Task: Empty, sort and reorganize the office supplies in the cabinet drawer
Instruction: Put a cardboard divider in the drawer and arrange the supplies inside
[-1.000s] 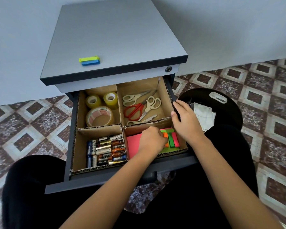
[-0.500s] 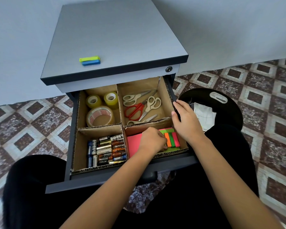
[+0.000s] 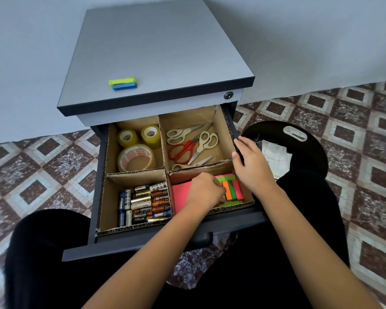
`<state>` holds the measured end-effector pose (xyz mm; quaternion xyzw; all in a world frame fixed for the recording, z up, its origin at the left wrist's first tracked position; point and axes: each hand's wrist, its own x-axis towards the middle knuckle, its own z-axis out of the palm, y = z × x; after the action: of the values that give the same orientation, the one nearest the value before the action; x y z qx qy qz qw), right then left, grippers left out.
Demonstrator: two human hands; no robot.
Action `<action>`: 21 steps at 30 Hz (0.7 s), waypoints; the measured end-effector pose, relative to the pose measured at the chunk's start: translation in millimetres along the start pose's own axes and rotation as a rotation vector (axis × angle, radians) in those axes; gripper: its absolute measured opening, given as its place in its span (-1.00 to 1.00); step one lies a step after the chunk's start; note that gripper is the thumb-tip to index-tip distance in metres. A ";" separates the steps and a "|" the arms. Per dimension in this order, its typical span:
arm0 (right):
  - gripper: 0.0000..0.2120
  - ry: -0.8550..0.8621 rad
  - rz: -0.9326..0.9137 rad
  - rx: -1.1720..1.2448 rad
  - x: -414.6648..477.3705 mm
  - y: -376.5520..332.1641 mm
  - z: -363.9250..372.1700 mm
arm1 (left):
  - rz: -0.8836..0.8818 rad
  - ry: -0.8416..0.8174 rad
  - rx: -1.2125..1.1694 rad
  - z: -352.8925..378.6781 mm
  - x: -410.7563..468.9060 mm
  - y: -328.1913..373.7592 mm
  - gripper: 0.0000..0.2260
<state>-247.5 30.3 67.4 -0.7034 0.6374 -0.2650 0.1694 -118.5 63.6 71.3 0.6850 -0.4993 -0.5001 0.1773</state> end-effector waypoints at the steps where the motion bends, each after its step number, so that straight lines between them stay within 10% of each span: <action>1: -0.61 0.002 -0.002 0.001 0.0 0.2 0.2 | 0.013 0.008 0.024 -1.7 -2.4 1.0 -0.80; 21: -0.64 0.095 -0.377 -0.003 24.9 -73.4 -9.6 | 0.614 0.407 0.343 -113.0 -26.0 -5.5 -0.84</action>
<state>-192.8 16.3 121.3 -0.7974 0.5018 -0.3240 0.0857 -18.4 59.4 129.7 0.6086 -0.7115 -0.1877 0.2969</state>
